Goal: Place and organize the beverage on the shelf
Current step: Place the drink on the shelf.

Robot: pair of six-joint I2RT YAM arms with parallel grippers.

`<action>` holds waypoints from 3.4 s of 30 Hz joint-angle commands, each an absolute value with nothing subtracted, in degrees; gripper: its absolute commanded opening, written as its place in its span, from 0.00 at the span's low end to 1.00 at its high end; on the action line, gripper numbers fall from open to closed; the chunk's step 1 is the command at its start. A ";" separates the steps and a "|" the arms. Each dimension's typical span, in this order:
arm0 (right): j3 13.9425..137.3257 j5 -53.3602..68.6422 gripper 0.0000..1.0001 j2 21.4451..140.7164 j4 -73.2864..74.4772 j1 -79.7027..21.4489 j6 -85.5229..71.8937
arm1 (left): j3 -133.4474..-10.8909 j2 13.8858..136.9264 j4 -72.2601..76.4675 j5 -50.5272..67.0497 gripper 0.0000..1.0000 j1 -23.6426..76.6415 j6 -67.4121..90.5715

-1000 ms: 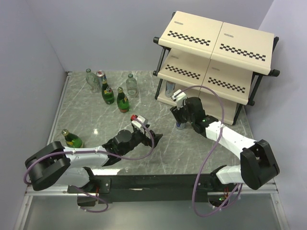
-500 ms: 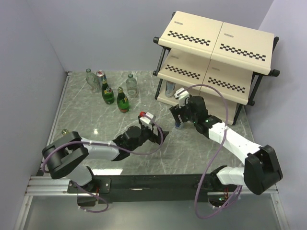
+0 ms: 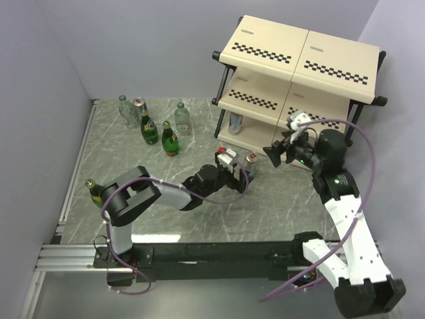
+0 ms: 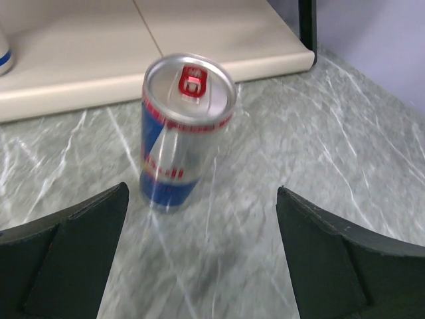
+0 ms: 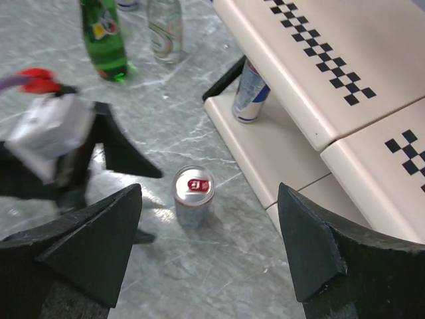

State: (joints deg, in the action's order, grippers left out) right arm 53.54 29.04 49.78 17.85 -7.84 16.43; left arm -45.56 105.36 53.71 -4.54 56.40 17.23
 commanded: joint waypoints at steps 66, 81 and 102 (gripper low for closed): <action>56.51 66.79 0.89 42.63 30.67 19.07 18.37 | -78.83 122.08 52.65 -14.59 0.00 54.58 16.70; 56.95 69.79 0.89 42.89 32.17 22.41 19.16 | -87.36 128.67 50.98 -14.15 0.00 51.42 14.85; 57.22 72.51 0.89 43.15 33.75 25.22 20.30 | -96.50 135.61 48.96 -18.37 0.00 49.92 12.31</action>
